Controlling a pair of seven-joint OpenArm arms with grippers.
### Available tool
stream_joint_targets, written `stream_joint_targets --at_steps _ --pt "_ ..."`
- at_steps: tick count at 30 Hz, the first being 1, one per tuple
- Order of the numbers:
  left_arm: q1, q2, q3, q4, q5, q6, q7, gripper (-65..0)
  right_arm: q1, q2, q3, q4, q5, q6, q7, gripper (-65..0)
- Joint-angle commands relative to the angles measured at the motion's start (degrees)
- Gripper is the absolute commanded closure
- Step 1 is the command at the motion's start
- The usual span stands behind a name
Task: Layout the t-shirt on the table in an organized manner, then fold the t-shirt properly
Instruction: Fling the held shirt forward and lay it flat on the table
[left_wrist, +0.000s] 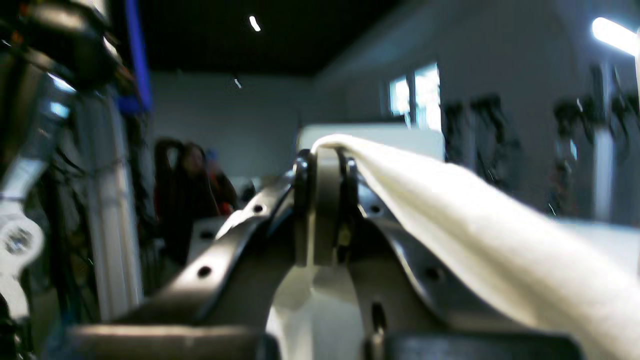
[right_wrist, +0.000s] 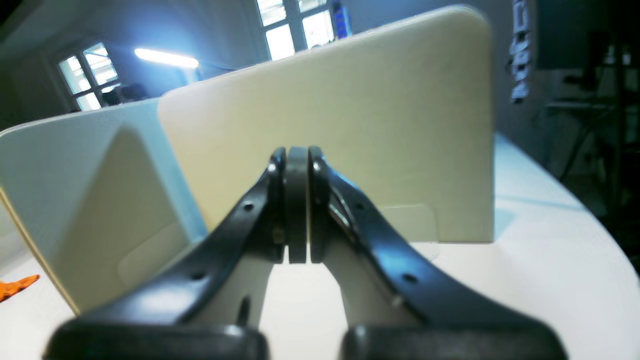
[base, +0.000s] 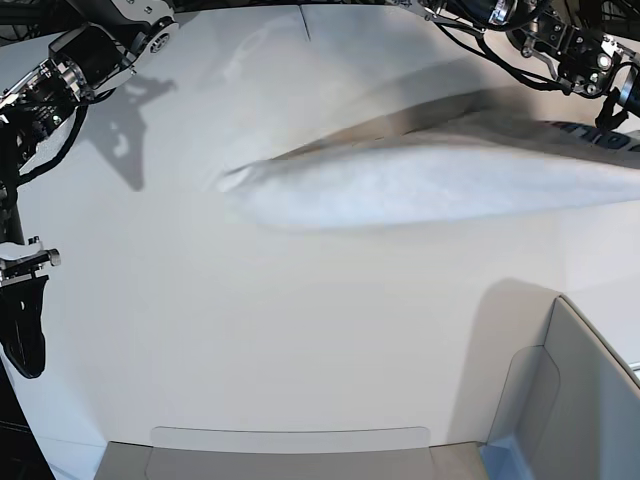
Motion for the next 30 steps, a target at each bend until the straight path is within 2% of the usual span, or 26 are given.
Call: stream_joint_targets --at_steps 1,4,7,9,11,14,19,21,25,30 --pt "-0.5 -0.4 0.0 1.3 -0.2 0.3 -2.4 -1.7 0.7 0.8 0.0 0.6 1.4 -0.1 1.7 0.0" --pt "-0.4 -0.4 0.4 1.3 0.0 0.0 -2.9 -1.7 0.4 0.8 -0.7 -1.2 1.4 -0.3 0.5 0.0" --pt "0.0 -0.4 2.8 1.1 0.0 -0.1 -2.8 -1.8 0.1 1.6 -3.1 -3.0 0.3 -0.3 -3.9 0.0" --pt "1.6 -0.4 4.3 1.1 0.0 -0.1 -2.8 -1.8 -0.9 2.3 -7.5 -3.5 -2.8 0.0 -8.2 0.0" --pt "3.4 -0.5 5.9 1.1 0.0 -0.1 -2.8 -1.8 -1.6 5.0 -15.8 -2.8 -6.5 0.1 -12.9 0.0" --pt "4.7 -0.4 7.5 1.0 0.0 -0.1 -2.8 -1.8 -2.7 8.6 -30.3 -2.7 -11.9 0.1 -14.8 -1.0" --pt "6.3 -0.4 8.0 1.0 0.0 -0.1 -2.8 -1.8 -3.0 15.2 -56.8 -2.5 -24.0 0.1 -14.8 -15.6" --pt "6.5 -0.4 8.0 0.8 0.0 -0.1 -2.8 -1.8 -2.4 16.6 -66.2 -2.1 -29.4 0.2 -14.8 -18.1" --pt "6.5 -0.4 7.8 0.6 0.0 -0.1 -2.8 -1.8 -0.2 19.4 -85.2 -0.1 -39.3 0.2 -14.8 -18.1" --pt "6.5 -0.3 7.7 0.6 0.0 -0.1 -2.8 -4.3 2.4 19.1 -100.7 0.1 -47.9 0.2 -14.9 -18.3"
